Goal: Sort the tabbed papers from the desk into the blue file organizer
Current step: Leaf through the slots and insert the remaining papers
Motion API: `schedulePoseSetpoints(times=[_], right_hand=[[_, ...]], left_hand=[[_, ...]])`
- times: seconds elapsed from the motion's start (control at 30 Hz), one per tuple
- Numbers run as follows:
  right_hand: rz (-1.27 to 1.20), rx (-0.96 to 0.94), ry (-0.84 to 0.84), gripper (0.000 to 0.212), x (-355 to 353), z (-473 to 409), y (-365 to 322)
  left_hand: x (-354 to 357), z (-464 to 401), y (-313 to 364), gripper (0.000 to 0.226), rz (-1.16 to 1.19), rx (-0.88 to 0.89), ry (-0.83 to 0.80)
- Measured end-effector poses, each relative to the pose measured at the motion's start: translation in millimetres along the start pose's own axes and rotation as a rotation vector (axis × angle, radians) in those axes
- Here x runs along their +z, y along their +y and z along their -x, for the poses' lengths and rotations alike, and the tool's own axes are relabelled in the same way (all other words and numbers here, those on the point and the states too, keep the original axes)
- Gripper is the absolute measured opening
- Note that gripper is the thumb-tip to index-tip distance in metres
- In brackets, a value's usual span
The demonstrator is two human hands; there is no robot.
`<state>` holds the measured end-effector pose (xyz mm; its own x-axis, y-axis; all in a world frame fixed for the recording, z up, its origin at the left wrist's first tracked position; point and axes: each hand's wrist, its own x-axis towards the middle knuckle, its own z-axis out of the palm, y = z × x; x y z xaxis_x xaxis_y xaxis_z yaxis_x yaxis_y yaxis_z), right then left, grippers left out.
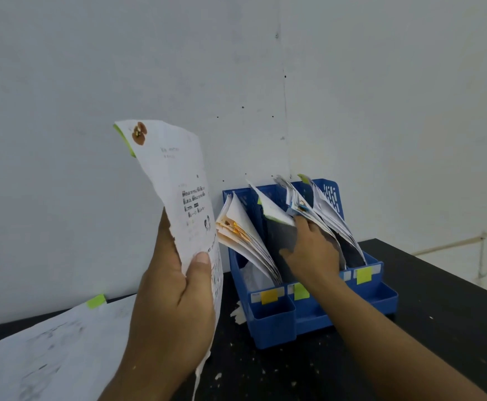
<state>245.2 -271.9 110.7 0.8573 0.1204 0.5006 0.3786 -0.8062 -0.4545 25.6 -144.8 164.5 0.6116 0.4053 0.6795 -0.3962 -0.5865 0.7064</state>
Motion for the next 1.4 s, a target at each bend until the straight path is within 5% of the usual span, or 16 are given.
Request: schedulePoseSetpoints(times=[0.13, 0.6, 1.13, 1.4], right_hand=[[0.145, 0.000, 0.148, 0.034, -2.9, -15.7, -0.3], [0.074, 0.027, 0.098, 0.039, -22.2, -36.5, 8.1], [-0.103, 0.062, 0.163, 0.036, -39.4, -47.4, 22.1], [-0.106, 0.067, 0.236, 0.033, -52.7, -58.7, 37.2]], left_hand=[[-3.4, 0.4, 11.1, 0.056, 0.048, -0.004, 0.000], [50.2, -44.7, 16.6, 0.054, 0.340, -0.179, -0.102], [184.0, -100.5, -51.5, 0.066, 0.036, -0.109, -0.164], [227.2, -93.5, -65.4, 0.063, 0.182, -0.050, -0.233]])
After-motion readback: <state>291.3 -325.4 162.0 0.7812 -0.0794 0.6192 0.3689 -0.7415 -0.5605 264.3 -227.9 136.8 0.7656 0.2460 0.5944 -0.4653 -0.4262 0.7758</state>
